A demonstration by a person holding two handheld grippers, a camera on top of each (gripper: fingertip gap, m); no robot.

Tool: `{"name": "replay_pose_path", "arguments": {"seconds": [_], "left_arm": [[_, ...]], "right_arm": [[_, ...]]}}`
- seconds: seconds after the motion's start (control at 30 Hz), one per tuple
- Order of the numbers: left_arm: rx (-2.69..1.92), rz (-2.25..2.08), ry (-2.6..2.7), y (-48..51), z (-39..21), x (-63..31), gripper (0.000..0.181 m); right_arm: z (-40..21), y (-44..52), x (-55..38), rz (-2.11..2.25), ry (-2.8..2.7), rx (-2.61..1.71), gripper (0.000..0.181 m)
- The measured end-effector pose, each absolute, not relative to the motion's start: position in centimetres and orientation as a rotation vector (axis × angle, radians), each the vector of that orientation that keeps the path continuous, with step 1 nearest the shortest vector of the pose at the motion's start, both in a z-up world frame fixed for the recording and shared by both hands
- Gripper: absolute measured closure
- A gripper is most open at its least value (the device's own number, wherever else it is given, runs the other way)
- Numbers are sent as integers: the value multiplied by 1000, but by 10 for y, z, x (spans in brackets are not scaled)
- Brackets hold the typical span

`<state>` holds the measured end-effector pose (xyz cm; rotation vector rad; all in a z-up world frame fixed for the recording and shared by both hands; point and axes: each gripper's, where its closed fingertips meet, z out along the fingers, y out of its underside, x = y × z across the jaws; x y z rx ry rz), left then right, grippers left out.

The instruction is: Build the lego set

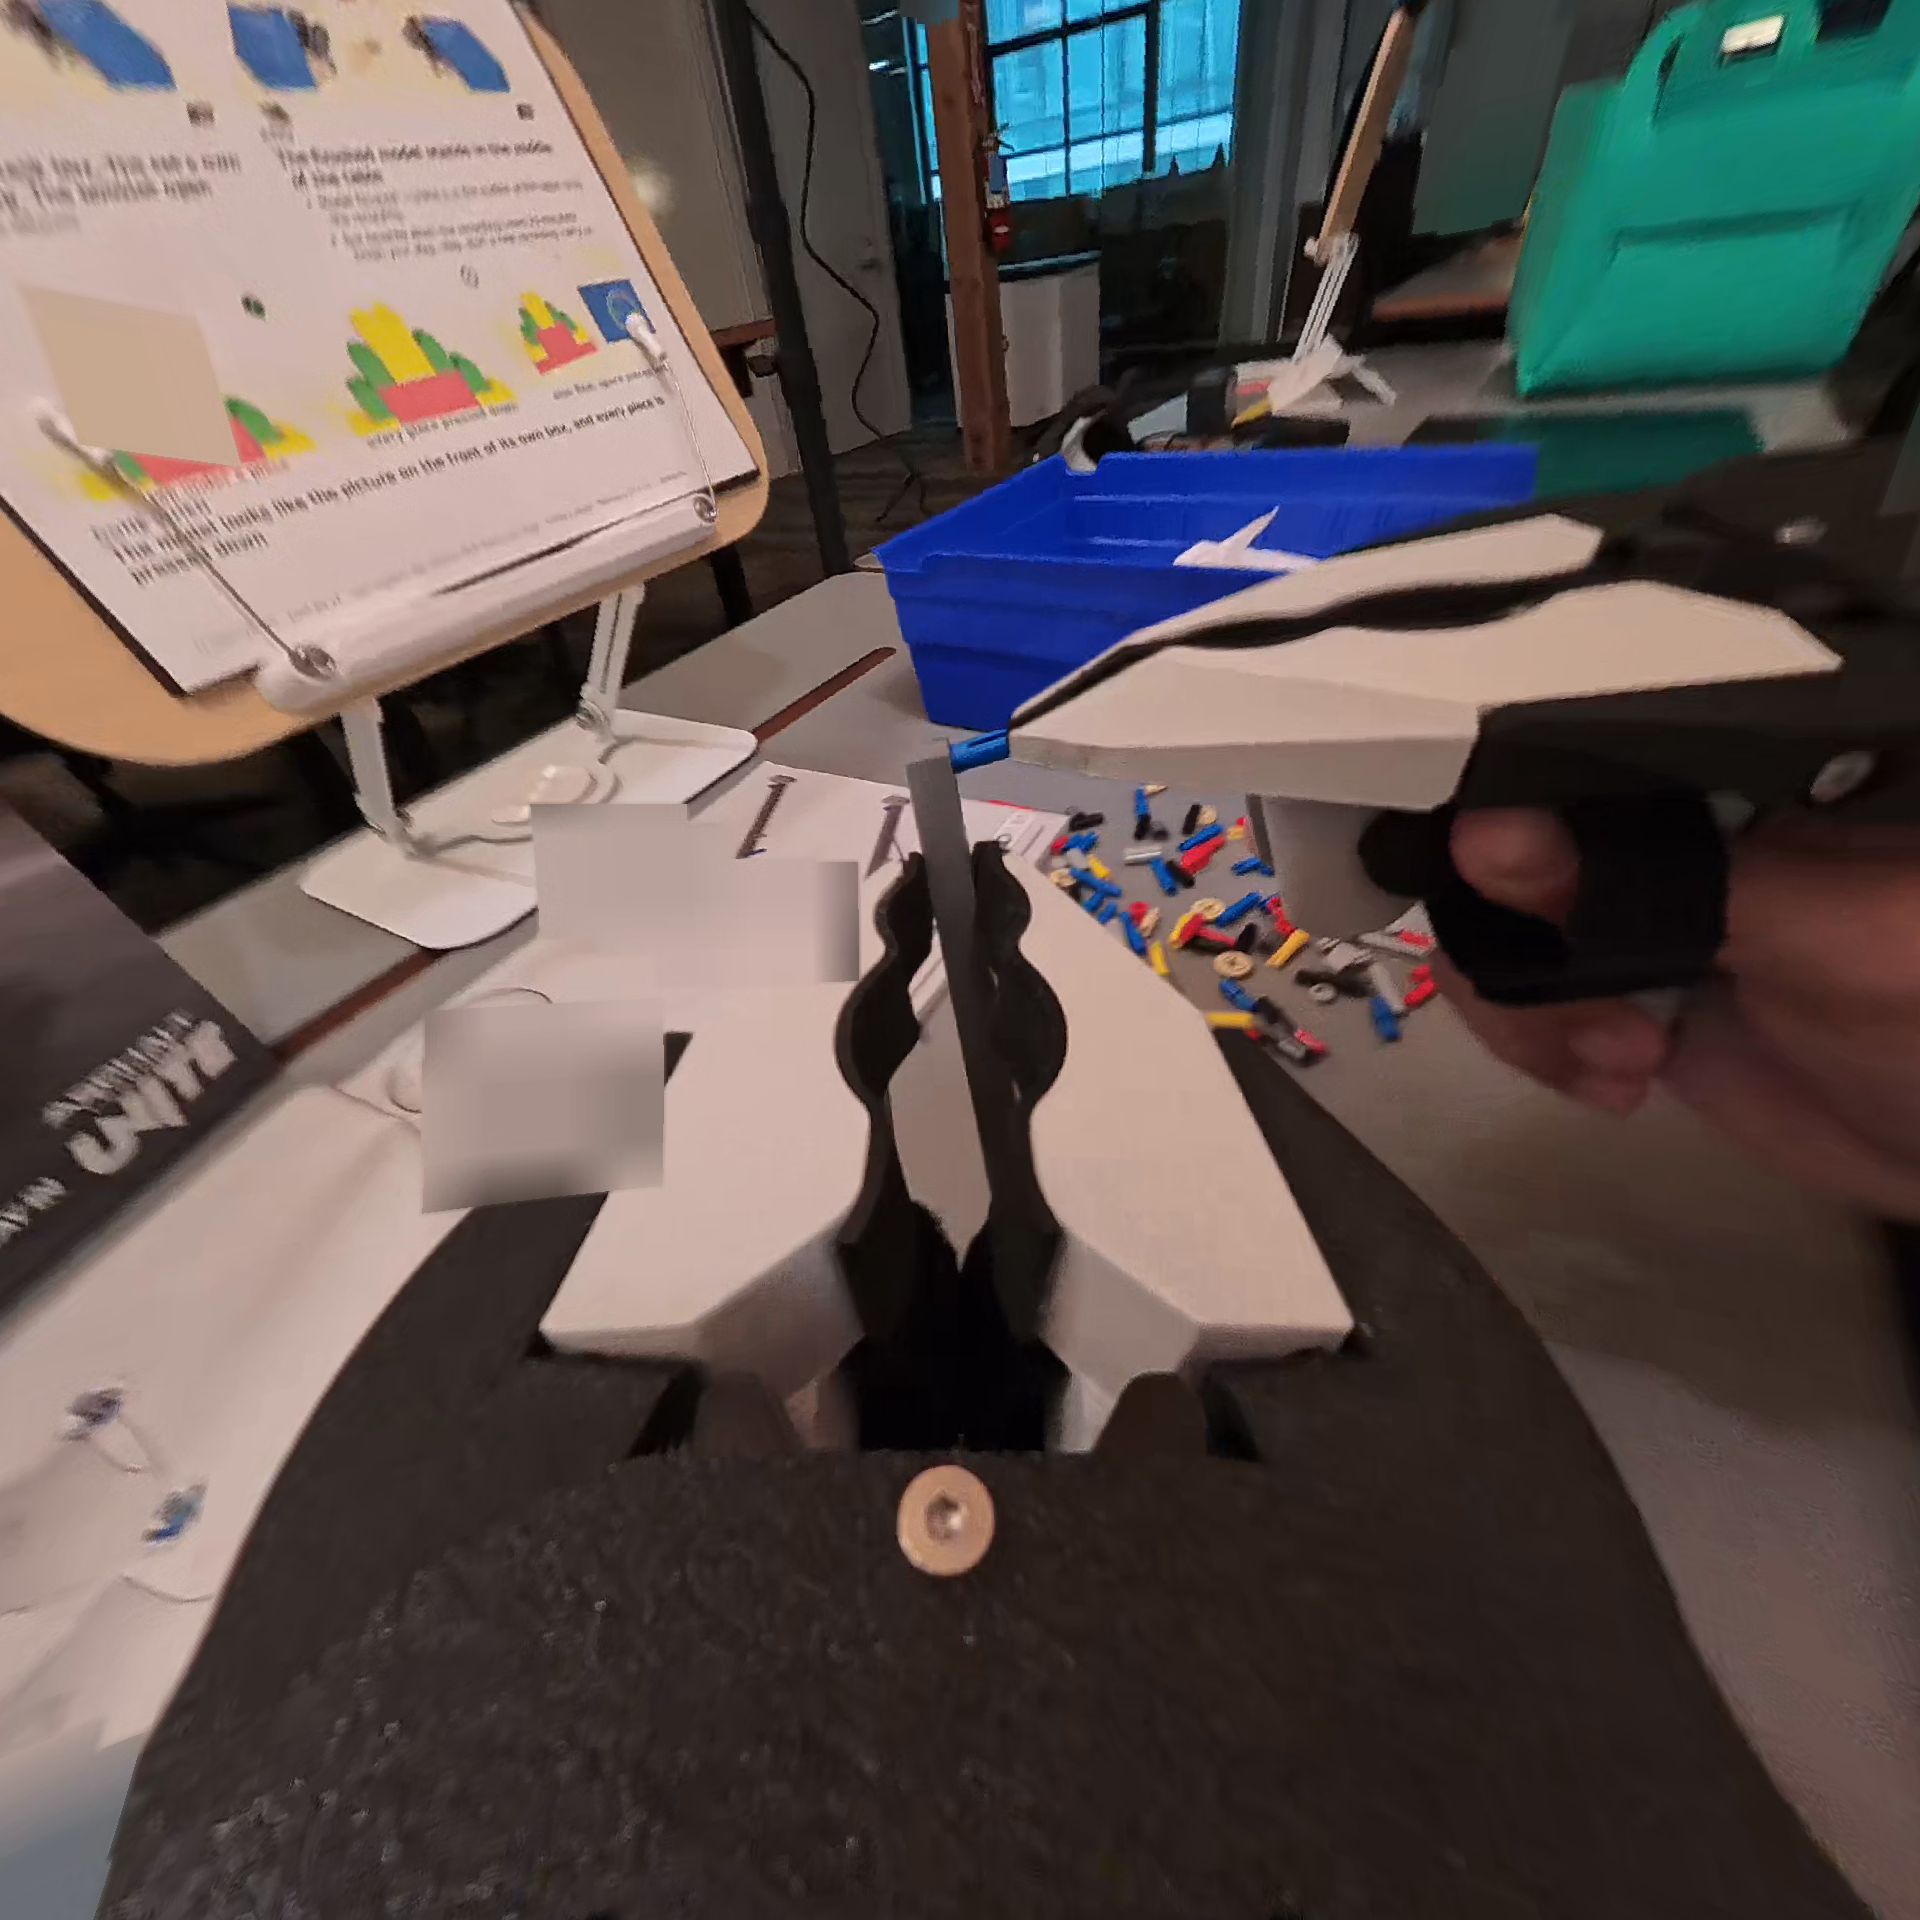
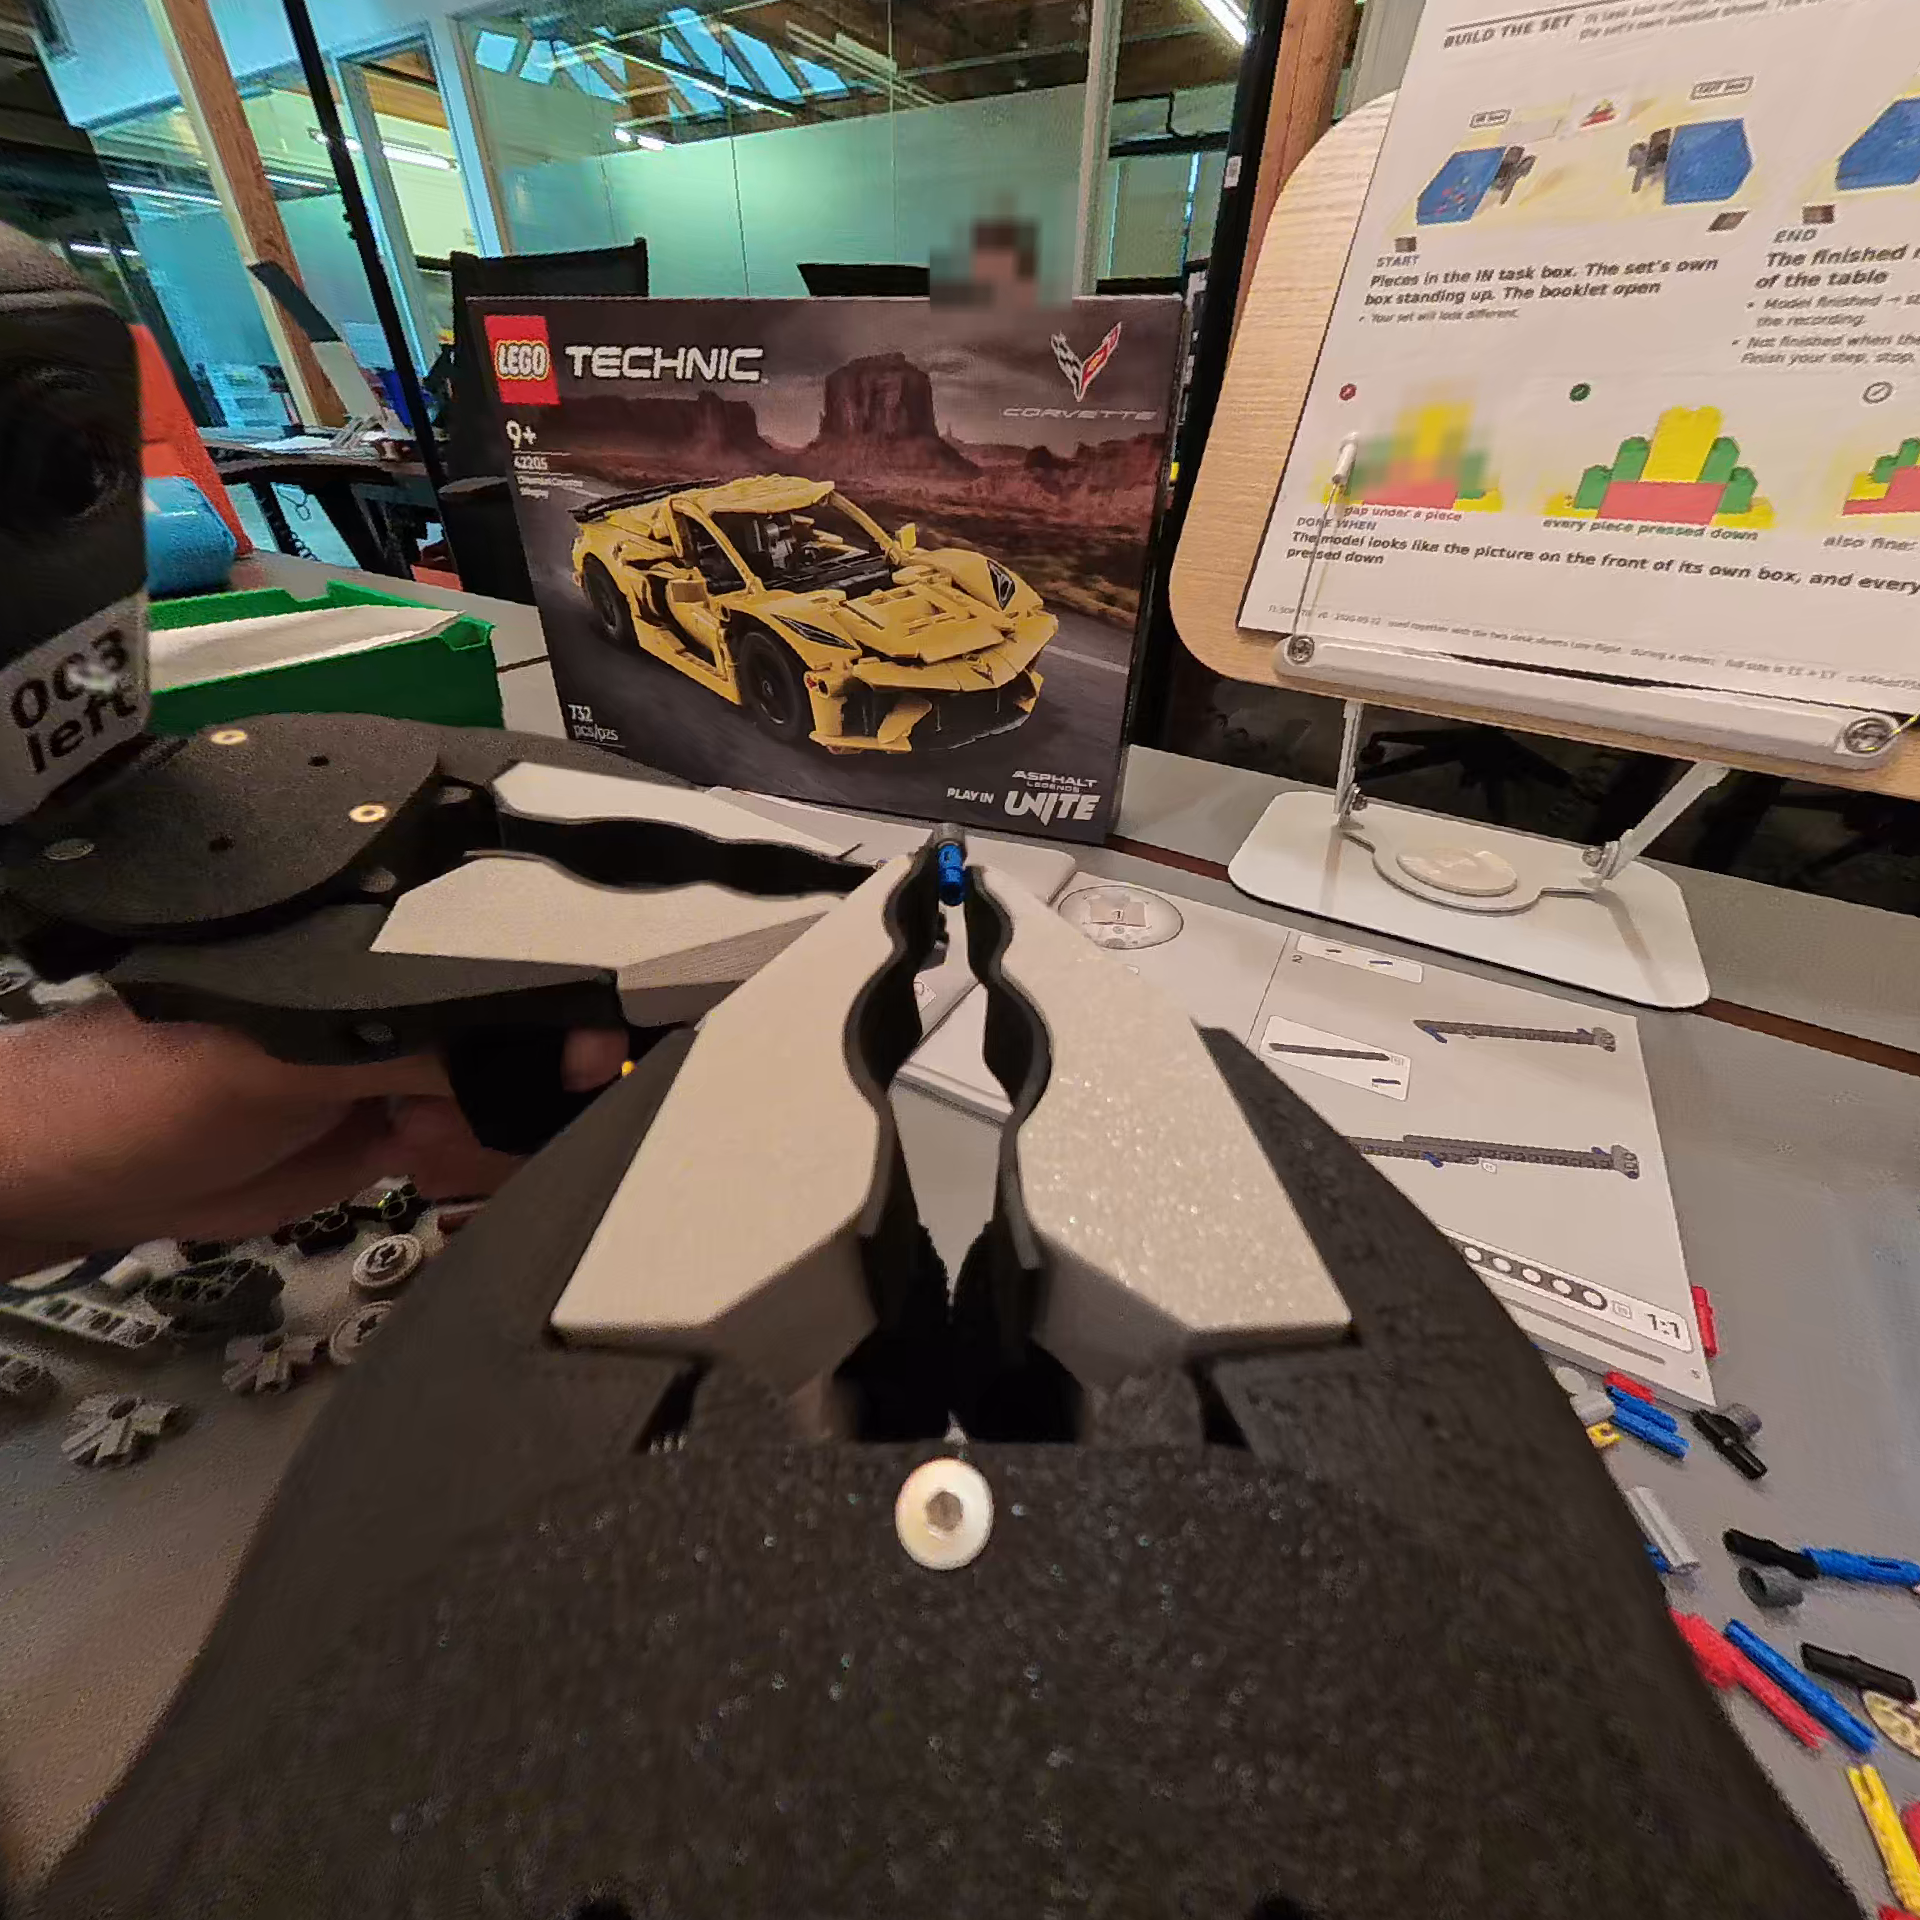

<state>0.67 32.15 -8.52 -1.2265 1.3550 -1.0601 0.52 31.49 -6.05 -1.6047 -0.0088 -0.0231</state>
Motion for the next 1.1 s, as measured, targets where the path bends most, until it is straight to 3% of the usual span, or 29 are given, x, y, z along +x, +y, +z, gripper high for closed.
{"name": "replay_pose_path", "arguments": {"seconds": [1.1], "left_arm": [[-1351, -1196, 1378, 317, -101, 11, 175]], "right_arm": [[-74, 313, 10, 122, 44, -1620, 177]]}}
